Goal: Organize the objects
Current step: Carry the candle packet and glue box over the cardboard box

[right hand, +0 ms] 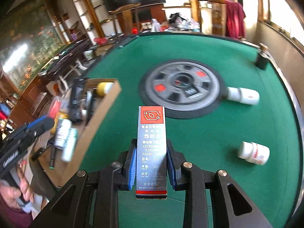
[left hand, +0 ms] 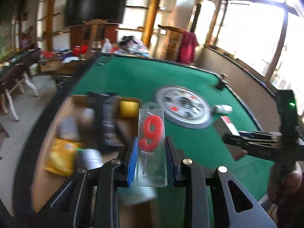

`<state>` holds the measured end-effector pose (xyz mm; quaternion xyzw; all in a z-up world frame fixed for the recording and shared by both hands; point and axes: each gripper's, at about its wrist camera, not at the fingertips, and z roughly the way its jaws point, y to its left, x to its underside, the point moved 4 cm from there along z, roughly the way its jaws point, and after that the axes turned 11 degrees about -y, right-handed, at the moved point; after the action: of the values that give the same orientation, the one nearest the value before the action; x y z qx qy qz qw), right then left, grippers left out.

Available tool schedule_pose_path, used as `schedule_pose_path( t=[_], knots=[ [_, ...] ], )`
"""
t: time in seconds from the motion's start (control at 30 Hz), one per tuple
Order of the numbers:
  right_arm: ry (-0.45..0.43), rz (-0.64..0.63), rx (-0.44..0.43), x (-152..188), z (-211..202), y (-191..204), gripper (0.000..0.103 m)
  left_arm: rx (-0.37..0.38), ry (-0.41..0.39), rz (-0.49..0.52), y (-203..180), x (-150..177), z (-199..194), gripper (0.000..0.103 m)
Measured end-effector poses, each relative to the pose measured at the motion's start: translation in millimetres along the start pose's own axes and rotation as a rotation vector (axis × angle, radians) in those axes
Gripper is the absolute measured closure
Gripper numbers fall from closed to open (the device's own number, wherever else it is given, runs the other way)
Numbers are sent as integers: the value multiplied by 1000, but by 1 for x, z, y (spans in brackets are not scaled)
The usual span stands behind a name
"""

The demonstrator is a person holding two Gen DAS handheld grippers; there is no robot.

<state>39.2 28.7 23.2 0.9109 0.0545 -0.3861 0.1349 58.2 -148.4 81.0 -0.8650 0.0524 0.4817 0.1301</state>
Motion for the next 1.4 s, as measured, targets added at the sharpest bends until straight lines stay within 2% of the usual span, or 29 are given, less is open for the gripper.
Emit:
schedule_pose_path(
  t=[0.17, 0.33, 0.77, 0.93, 1.23, 1.27, 1.37, 1.4],
  knots=[
    [20, -29, -53, -6, 16, 37, 73, -109, 14, -26, 64, -13, 7, 76],
    [57, -44, -104, -9, 41, 73, 73, -154, 67, -39, 105, -21, 33, 76],
    [150, -1, -193, -26, 109, 130, 73, -177, 198, -64, 144, -28, 103, 76],
    [169, 9, -162, -36, 138, 142, 73, -184, 227, -85, 151, -21, 120, 76],
    [189, -18, -97, -38, 171, 151, 73, -219, 209, -26, 144, -17, 127, 75],
    [190, -19, -93, -38, 173, 152, 73, -221, 207, -30, 145, -16, 127, 69],
    [194, -19, -89, -37, 178, 150, 73, -231, 171, -39, 147, -22, 120, 41],
    [194, -22, -86, -37, 179, 150, 73, -242, 154, -32, 147, -24, 115, 35]
  ],
)
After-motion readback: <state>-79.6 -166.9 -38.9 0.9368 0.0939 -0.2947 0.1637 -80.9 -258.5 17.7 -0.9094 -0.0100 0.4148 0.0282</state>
